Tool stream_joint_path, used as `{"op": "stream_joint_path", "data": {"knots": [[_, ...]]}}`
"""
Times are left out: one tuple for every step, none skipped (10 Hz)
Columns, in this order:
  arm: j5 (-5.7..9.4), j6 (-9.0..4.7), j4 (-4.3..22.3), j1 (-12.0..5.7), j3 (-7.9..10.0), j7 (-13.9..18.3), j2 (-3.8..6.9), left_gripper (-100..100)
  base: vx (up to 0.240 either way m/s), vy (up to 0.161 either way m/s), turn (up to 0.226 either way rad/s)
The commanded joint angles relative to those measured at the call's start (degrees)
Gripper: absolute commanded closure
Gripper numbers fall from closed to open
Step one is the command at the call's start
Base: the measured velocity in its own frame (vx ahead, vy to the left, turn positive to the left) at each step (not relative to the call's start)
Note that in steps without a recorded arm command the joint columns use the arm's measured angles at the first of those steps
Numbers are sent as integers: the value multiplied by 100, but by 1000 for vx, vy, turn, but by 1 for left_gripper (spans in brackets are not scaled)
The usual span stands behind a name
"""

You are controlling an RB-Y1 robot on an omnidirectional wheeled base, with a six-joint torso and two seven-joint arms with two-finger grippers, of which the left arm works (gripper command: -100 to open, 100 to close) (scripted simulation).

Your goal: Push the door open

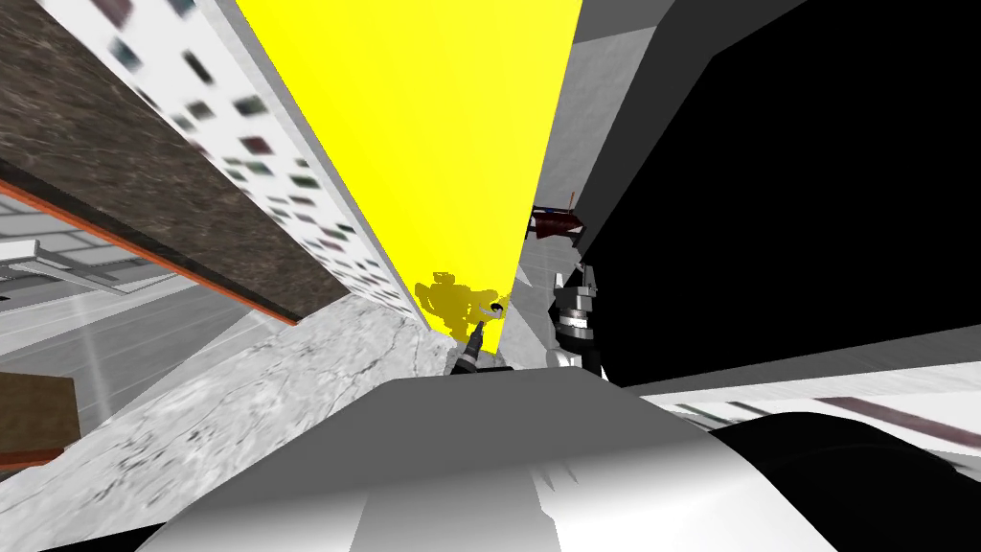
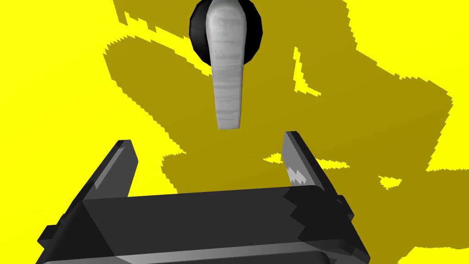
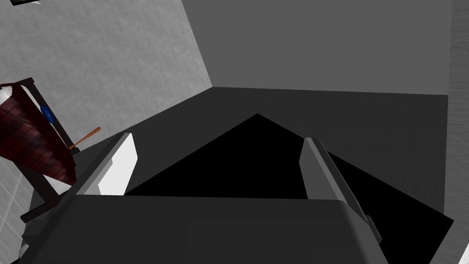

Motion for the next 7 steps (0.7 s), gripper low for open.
{"op": "stream_joint_path", "data": {"knots": [[-15, -47, 86, -22, 38, 47, -1, -100, 170, -103, -45], [-25, -74, 133, -33, 63, 75, -5, -100, 188, -119, -46], [-34, -99, 178, -44, 86, 101, -12, -100, 185, -128, -35], [-42, -122, 218, -54, 107, 124, -21, -100, 176, -108, -31], [-48, -139, 249, -62, 123, 142, -29, -100, 167, -61, -30], [-44, -126, 226, -58, 111, 132, -20, -100, 73, -23, -1], [-44, -126, 226, -58, 111, 132, -20, 100, -9, 0, 6]]}}
